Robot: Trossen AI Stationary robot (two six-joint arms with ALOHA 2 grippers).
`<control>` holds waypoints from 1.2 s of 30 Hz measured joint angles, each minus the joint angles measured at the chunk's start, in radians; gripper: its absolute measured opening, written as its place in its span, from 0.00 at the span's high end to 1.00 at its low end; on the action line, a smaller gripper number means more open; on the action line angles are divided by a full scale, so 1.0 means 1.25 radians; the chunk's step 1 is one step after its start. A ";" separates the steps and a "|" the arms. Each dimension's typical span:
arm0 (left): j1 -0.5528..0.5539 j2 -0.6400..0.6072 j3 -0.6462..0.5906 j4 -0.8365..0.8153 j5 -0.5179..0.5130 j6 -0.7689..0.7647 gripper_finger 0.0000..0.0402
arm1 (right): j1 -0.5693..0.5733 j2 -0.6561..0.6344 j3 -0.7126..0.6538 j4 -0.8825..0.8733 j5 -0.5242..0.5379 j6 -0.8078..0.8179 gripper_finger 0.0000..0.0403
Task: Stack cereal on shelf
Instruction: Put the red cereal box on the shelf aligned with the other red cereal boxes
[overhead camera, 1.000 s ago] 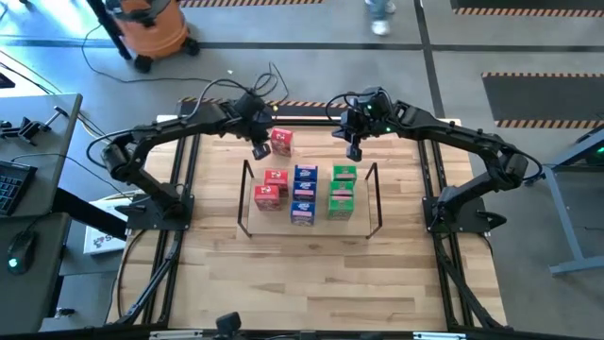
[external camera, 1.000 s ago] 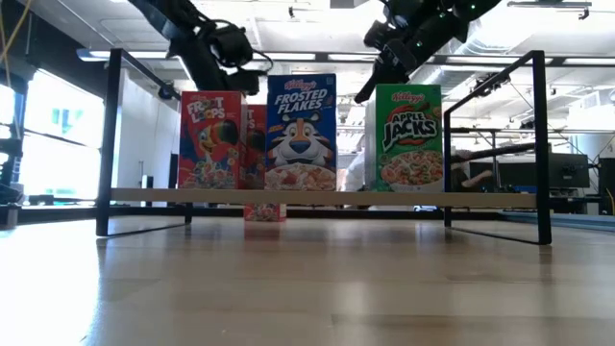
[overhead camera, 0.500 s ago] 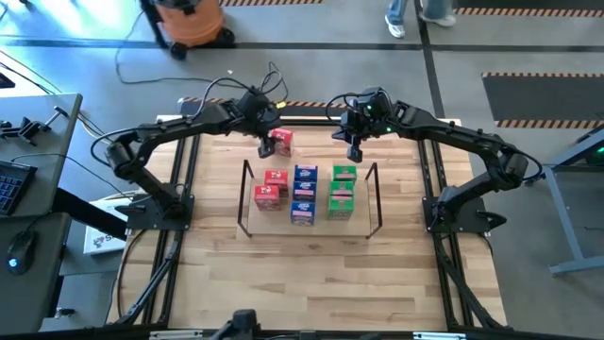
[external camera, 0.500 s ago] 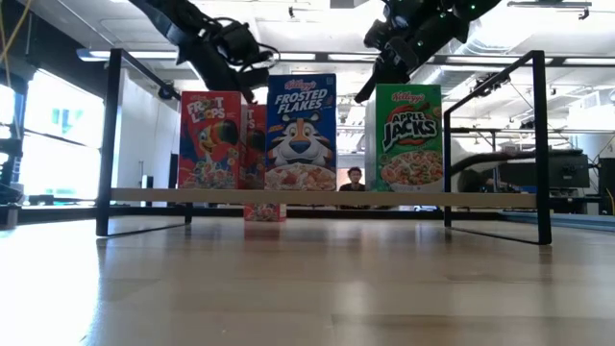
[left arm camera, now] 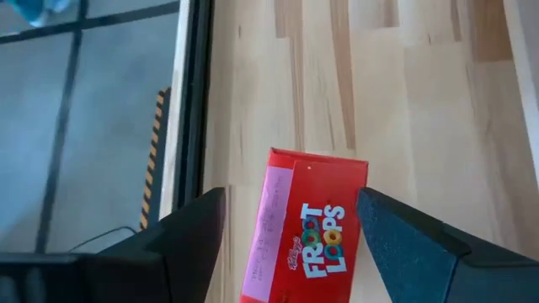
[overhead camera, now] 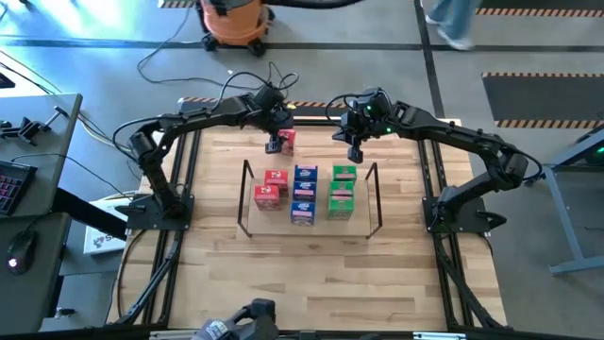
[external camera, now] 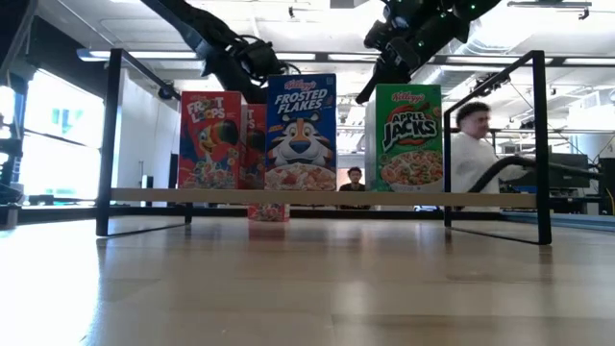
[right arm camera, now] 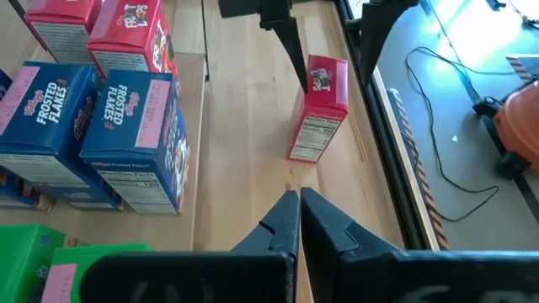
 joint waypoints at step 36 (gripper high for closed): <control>0.018 0.086 0.083 -0.137 -0.029 0.026 0.37 | 0.000 0.000 0.000 -0.016 0.000 -0.015 1.00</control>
